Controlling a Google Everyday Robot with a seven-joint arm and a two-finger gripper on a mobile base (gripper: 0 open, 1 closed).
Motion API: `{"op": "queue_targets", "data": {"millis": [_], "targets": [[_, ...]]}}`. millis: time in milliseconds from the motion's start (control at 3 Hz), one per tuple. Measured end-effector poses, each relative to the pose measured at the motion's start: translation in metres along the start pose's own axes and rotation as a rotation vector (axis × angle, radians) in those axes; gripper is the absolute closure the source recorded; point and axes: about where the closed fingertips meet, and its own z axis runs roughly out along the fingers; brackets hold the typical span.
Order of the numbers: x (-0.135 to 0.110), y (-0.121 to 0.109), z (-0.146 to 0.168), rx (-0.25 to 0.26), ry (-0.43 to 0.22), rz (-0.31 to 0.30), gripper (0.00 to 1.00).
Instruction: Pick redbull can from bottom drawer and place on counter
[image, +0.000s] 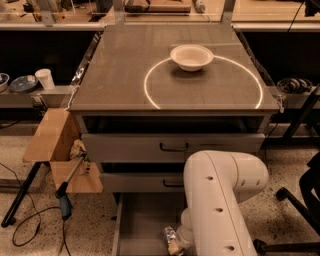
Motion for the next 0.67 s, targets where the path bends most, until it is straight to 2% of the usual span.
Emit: {"op": "queue_targets", "data": {"millis": [667], "targets": [[0.001,0.009,-0.047,0.047,-0.102,-0.042,1.00]]}}
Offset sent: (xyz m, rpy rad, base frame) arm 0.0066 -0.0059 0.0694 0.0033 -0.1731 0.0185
